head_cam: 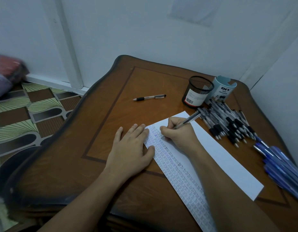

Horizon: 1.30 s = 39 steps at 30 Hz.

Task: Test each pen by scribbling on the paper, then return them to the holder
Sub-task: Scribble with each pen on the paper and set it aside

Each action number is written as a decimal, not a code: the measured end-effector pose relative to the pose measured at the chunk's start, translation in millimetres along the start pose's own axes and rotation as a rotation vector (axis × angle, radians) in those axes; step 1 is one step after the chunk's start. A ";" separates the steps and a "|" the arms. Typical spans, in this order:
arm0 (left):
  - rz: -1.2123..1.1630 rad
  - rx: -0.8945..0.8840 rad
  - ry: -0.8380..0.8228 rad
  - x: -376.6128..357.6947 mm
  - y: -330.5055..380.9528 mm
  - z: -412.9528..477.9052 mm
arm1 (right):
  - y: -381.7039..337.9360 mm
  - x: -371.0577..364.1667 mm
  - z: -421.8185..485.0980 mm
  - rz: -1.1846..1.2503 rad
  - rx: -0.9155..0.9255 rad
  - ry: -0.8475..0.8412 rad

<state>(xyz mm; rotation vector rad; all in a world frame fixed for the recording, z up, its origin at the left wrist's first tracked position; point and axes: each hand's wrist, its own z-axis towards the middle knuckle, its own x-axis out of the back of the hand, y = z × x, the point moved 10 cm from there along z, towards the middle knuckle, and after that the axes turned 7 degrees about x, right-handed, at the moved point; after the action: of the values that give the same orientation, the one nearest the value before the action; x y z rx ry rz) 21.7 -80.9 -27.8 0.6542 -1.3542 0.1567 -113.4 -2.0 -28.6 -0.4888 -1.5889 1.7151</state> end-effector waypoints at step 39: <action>0.003 0.007 0.022 0.0 0.9 -0.5 | -2.2 8.1 -1.7 -0.134 0.031 0.045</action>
<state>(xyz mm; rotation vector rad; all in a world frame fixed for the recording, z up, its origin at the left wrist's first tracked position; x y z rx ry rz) 21.7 -79.9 -27.6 0.6545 -1.3337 0.1702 -117.0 5.0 -25.2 -0.3942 -1.5264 1.6146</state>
